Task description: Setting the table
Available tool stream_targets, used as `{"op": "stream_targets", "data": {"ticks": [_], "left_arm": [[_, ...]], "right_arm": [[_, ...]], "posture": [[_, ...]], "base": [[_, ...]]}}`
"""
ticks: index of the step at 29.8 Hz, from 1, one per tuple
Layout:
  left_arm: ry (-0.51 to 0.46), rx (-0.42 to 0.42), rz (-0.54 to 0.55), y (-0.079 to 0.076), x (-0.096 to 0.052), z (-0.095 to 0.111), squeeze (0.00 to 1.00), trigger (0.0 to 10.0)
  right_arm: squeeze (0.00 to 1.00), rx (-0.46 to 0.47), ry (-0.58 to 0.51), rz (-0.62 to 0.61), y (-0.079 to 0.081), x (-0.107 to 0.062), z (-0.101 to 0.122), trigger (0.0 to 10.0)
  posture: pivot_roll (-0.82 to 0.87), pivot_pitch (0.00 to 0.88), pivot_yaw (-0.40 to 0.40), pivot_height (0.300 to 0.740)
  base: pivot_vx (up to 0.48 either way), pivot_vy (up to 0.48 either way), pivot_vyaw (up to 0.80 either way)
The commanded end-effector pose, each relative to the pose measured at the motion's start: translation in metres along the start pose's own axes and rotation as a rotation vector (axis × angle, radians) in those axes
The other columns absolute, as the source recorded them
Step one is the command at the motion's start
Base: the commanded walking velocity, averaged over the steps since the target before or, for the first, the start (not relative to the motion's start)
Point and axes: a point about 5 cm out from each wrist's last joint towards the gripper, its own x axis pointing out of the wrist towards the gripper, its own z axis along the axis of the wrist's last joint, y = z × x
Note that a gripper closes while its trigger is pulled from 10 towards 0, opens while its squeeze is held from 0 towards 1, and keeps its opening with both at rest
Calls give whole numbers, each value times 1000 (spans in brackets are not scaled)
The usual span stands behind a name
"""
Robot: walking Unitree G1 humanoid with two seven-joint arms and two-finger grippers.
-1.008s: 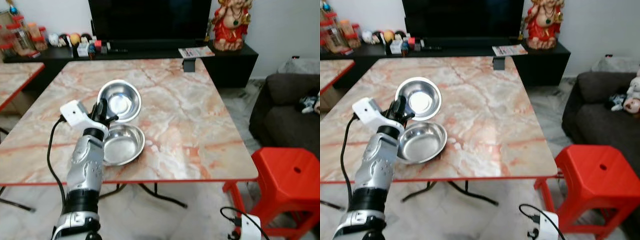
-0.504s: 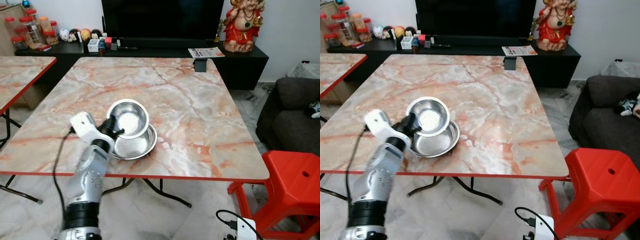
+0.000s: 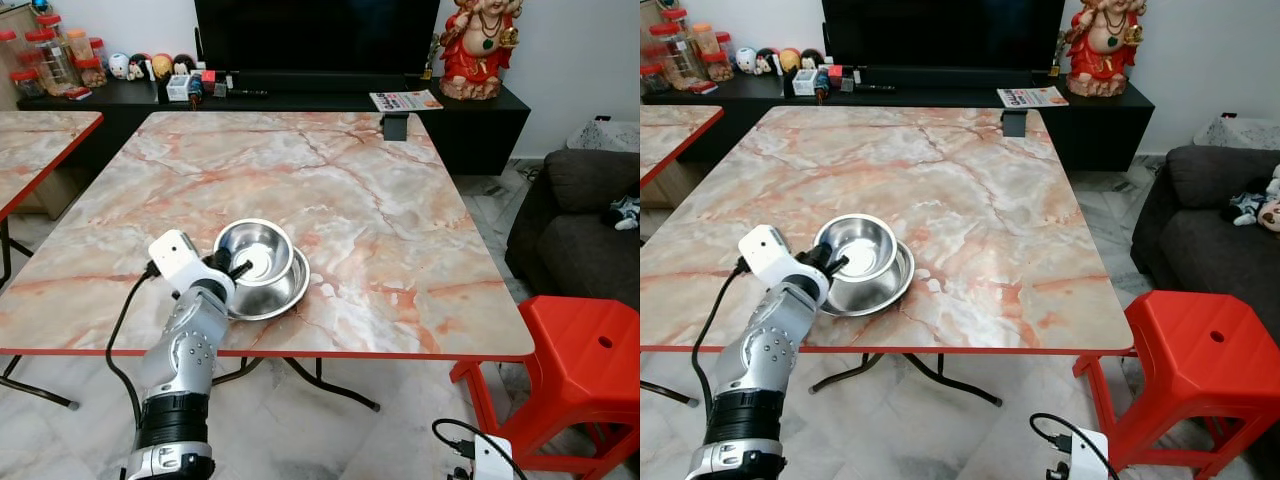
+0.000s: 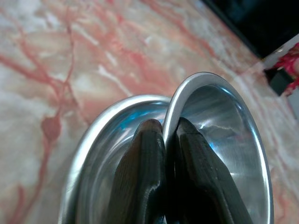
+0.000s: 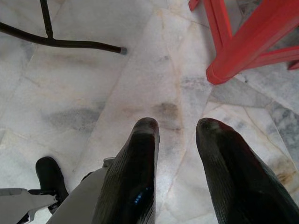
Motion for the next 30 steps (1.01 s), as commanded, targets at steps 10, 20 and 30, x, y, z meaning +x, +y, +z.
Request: {"op": "stream_targets", "data": {"ticks": [10, 20, 30], "left_arm": [[61, 38, -6, -8, -1, -5, 0, 10000], [98, 51, 0, -8, -1, -10, 0, 10000], [109, 66, -9, -10, 0, -10, 1000, 10000]], "right_arm": [[0, -3, 0, 0, -1, 0, 0, 10000], [0, 1, 4, -2, 0, 0, -1, 10000], [0, 12, 0, -6, 0, 0, 0, 10000]], "posture": [[-14, 0, -21, 725], [-17, 0, -17, 725], [-23, 0, -14, 725]], "base": [[0, 0, 0], [0, 0, 0], [0, 0, 0]]}}
